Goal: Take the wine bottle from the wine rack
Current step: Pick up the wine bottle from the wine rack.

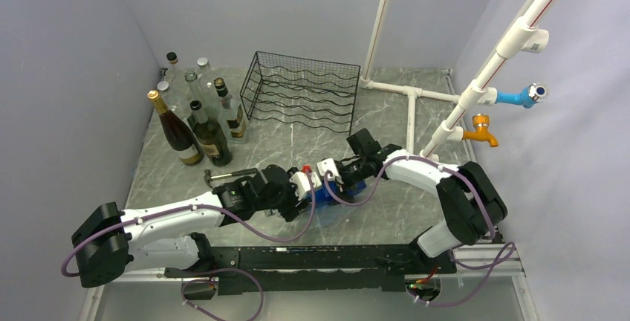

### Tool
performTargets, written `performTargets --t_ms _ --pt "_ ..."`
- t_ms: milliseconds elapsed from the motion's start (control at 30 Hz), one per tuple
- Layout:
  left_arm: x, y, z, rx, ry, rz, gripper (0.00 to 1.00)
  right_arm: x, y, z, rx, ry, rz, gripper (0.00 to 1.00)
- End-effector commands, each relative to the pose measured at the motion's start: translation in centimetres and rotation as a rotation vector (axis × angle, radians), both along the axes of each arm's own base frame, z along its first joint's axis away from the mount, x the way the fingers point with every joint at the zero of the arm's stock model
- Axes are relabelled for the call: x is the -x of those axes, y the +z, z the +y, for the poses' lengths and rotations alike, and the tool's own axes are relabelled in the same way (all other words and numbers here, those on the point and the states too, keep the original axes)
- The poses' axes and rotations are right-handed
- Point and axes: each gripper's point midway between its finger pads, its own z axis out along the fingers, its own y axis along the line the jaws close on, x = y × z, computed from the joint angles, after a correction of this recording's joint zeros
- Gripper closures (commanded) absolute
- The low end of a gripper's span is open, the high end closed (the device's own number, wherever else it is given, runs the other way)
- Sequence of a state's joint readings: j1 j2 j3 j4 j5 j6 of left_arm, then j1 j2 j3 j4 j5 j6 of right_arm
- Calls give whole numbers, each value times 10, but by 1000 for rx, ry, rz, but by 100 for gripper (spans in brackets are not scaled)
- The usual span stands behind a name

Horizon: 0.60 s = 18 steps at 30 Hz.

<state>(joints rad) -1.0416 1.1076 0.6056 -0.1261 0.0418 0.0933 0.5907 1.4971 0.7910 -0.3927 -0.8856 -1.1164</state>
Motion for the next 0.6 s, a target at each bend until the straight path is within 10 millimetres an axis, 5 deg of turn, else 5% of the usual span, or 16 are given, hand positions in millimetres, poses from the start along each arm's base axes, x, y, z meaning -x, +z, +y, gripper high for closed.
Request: performTargets --t_ms 0,200,367,567 --pt "-12 65 -35 242 -44 -133 100 -12 8 12 -27 -1 -17 28" --pt "-18 60 -28 256 17 -136 100 -12 21 15 -48 26 27 72" --pt "-18 59 -22 325 77 -122 55 -11 35 12 -110 29 20 100" --pt "-20 60 -9 455 194 -79 11 -12 40 8 -133 15 60 100"
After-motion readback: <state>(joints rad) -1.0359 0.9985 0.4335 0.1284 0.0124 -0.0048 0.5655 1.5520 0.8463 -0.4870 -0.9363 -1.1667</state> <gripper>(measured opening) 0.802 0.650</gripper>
